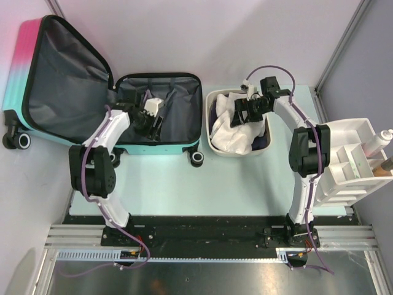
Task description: Open, take out, and arrange the luggage
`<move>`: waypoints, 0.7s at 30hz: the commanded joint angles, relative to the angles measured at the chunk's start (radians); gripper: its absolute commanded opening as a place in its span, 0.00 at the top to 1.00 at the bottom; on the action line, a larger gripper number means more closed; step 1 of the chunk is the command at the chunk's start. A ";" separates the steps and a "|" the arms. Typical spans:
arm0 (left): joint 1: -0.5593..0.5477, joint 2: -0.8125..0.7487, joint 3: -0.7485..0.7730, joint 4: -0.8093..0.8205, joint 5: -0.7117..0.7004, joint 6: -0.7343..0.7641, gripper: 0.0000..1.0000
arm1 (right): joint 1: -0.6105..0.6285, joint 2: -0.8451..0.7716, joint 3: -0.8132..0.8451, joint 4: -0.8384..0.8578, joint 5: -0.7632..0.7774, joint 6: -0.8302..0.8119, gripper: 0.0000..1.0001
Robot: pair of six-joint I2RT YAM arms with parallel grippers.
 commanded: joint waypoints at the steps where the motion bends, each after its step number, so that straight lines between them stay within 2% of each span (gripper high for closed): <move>1: -0.007 0.065 -0.017 -0.082 -0.084 -0.013 0.33 | -0.033 0.078 0.043 -0.075 0.085 -0.016 0.02; 5: -0.013 0.187 0.006 -0.084 -0.079 -0.043 0.39 | -0.035 0.082 0.062 -0.066 0.090 -0.016 0.02; 9: -0.024 0.370 0.111 -0.082 -0.070 -0.084 0.47 | -0.035 0.087 0.074 -0.065 0.093 -0.012 0.02; 13: -0.019 0.461 0.205 -0.075 -0.128 -0.115 0.55 | -0.041 0.087 0.066 -0.066 0.102 -0.013 0.02; 18: 0.018 0.467 0.400 -0.007 -0.092 -0.171 0.54 | -0.050 0.089 0.060 -0.066 0.099 -0.015 0.02; 21: 0.019 0.459 0.481 0.089 -0.092 -0.190 0.53 | -0.058 0.090 0.059 -0.065 0.088 -0.012 0.02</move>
